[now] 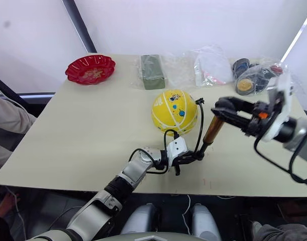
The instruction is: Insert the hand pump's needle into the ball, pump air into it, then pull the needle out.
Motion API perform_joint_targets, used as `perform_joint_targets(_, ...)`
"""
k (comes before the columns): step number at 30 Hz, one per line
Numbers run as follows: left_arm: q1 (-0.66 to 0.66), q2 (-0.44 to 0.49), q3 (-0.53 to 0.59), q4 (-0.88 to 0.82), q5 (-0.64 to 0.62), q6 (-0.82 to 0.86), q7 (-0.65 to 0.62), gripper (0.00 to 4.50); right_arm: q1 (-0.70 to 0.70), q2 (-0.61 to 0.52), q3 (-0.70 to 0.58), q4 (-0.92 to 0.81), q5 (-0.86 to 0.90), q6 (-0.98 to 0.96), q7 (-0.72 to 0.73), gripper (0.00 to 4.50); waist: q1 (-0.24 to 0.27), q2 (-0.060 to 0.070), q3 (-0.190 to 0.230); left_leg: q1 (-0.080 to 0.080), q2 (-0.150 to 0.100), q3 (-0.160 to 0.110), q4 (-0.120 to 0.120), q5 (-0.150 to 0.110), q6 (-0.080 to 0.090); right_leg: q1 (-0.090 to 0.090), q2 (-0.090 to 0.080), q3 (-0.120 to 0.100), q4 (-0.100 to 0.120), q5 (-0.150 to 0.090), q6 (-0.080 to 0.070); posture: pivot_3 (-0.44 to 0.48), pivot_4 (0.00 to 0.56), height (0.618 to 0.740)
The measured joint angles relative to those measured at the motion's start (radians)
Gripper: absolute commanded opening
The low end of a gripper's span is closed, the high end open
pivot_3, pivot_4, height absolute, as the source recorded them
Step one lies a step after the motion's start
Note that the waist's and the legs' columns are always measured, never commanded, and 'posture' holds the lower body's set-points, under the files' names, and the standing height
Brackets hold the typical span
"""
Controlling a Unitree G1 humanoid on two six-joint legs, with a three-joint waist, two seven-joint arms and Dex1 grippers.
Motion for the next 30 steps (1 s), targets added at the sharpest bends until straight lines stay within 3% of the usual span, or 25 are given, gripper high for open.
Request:
perform_joint_targets(6, -0.001, -0.004, -0.003, 0.004, 0.0, -0.001, 0.0, 0.36, 0.043, 0.043, 0.005, -0.029, -0.019, -0.026, -0.013, 1.97, 0.003, -0.004, -0.002, 0.0, 0.0, 0.001, 0.0, 0.0, 0.0, 0.0, 0.004, 0.001, -0.001, 0.0, 0.0, 0.0, 0.15, 0.74)
perform_joint_targets(8, 0.0, -0.004, -0.002, 0.012, 0.001, -0.001, 0.003, 0.36, 0.091, 0.101, 0.084, -0.033, -0.104, -0.066, -0.015, 1.97, 0.003, -0.01, -0.005, 0.002, 0.001, 0.001, 0.0, -0.001, 0.001, 0.002, 0.005, 0.001, -0.001, 0.0, 0.0, 0.0, 0.15, 0.74)
perform_joint_targets(15, 0.005, -0.002, 0.004, 0.016, 0.001, -0.001, 0.007, 0.36, 0.197, 0.227, 0.292, 0.025, -0.36, -0.211, 0.016, 1.97, -0.006, -0.011, -0.009, 0.004, 0.001, 0.002, 0.0, -0.001, 0.001, 0.002, 0.0, 0.002, 0.0, 0.0, 0.0, 0.0, 0.15, 0.74)
perform_joint_targets(19, 0.007, -0.001, 0.006, 0.015, 0.002, -0.001, 0.008, 0.36, 0.213, 0.276, 0.345, 0.073, -0.454, -0.286, 0.051, 1.97, -0.01, -0.01, -0.011, 0.004, 0.001, 0.003, 0.0, -0.001, 0.001, 0.002, 0.0, 0.003, 0.0, 0.0, 0.0, 0.0, 0.15, 0.74)
perform_joint_targets(25, 0.006, 0.0, 0.007, 0.015, 0.002, -0.001, 0.011, 0.36, 0.182, 0.259, 0.329, 0.068, -0.465, -0.269, 0.07, 1.97, -0.015, -0.011, -0.011, 0.004, 0.0, 0.004, 0.001, -0.001, 0.001, 0.003, -0.002, 0.004, 0.0, 0.001, 0.001, 0.0, 0.15, 0.74)
perform_joint_targets(30, 0.004, -0.004, 0.007, 0.008, 0.0, -0.001, 0.008, 0.36, 0.087, 0.144, 0.222, 0.01, -0.302, -0.111, 0.049, 1.97, -0.015, -0.007, -0.006, 0.001, -0.003, 0.006, 0.001, -0.002, 0.004, 0.0, -0.006, 0.005, -0.001, 0.001, 0.003, 0.0, 0.15, 0.74)
